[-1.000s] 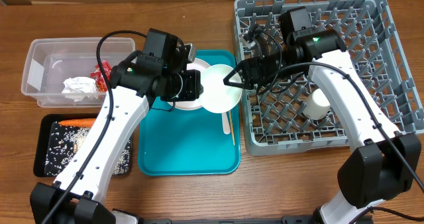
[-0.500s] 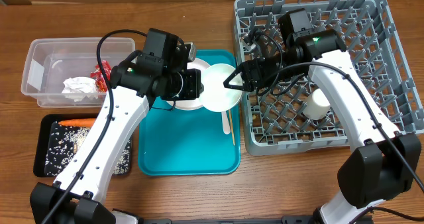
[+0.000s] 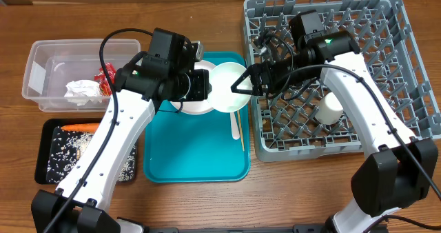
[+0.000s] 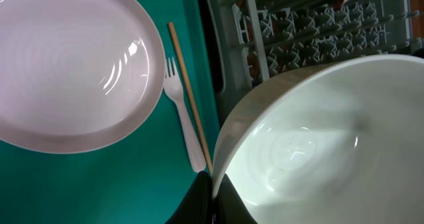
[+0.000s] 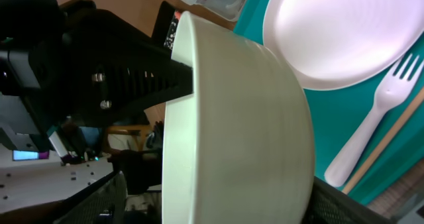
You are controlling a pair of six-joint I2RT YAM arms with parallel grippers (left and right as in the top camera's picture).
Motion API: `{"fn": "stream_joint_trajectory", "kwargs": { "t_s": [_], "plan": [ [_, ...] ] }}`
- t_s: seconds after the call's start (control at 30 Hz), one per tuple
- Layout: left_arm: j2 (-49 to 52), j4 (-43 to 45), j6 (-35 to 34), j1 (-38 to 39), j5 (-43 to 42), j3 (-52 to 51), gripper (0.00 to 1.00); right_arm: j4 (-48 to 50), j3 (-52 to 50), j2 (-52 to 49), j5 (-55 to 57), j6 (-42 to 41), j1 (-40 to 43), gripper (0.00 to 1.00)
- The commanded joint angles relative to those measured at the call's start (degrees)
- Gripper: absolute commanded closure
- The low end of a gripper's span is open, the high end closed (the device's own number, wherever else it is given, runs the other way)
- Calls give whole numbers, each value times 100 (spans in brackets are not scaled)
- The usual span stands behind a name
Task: Sort waste into correct bins and load items into the dishwasher
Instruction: 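Grasp the white bowl with the right gripper next to the left gripper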
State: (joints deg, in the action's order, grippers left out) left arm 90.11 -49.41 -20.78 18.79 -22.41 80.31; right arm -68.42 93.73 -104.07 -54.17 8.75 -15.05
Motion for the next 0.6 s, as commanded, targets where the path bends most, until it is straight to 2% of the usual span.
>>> {"fn": "stream_joint_trajectory", "kwargs": {
  "t_s": [0.0,0.37,0.47,0.57],
  "plan": [
    [-109,24,109,42,31,125,96,13,83,208,-142,-155,-37,16],
    [-109,-7,151,81,31,125,96,15,83,208,-142,-153,-39,18],
    [-109,-7,151,81,31,125,95,17,83,208,-142,-153,-37,27],
    [-109,-9,151,92,28,125,95,24,83,205,-140,-151,-37,29]
  ]
}}
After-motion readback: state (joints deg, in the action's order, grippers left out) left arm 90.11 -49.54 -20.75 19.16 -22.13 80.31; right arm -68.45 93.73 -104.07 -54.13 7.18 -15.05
